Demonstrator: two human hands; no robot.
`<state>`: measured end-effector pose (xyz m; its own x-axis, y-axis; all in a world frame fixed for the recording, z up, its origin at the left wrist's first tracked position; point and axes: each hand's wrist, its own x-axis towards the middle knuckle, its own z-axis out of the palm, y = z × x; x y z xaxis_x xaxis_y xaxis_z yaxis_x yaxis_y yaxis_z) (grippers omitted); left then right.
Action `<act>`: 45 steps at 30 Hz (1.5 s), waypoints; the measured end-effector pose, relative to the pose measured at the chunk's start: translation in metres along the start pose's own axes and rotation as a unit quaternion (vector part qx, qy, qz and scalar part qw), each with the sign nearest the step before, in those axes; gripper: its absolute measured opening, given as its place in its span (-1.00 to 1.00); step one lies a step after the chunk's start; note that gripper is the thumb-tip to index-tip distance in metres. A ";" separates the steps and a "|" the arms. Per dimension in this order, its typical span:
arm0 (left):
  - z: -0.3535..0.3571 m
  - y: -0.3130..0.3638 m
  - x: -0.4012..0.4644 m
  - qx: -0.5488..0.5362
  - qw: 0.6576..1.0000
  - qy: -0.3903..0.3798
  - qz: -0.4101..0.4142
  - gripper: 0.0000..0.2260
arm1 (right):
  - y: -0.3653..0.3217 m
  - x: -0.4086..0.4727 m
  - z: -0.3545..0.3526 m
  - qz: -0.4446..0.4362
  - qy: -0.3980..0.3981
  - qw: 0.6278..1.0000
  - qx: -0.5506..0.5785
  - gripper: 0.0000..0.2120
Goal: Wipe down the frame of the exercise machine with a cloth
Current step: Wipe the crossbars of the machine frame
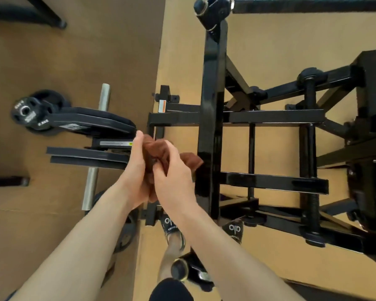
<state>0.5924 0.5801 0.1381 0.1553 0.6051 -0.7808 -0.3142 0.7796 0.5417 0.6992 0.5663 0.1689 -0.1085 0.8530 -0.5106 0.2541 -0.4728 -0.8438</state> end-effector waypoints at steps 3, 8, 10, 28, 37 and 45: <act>-0.040 -0.005 -0.011 0.043 0.999 0.005 -0.003 -0.41 | 0.010 0.007 0.028 0.058 -0.047 0.997 -0.003 -0.58; -0.069 -0.019 0.003 0.067 0.992 0.078 -0.074 -0.62 | 0.024 0.017 0.044 0.087 -0.104 0.986 -0.099 -0.54; -0.069 -0.029 0.017 0.098 0.987 0.117 -0.055 -0.70 | 0.031 0.022 0.042 0.107 -0.088 0.984 -0.114 -0.51; -0.109 -0.095 0.015 0.111 0.957 0.266 0.019 -0.57 | 0.092 -0.066 0.124 0.007 0.088 0.988 -0.127 -0.53; -0.098 -0.134 0.025 0.132 0.966 0.187 0.116 -0.56 | 0.191 -0.061 0.093 0.013 0.122 0.977 -0.174 -0.49; -0.091 -0.161 0.122 0.343 0.884 0.113 0.298 -0.67 | 0.259 0.024 0.081 -0.087 0.259 0.884 -0.380 -0.51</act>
<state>0.5762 0.5138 -0.0722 -0.0613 0.9538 -0.2943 0.3756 0.2952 0.8785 0.6846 0.4460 -0.0755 0.1943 0.9782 -0.0732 0.8704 -0.2063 -0.4470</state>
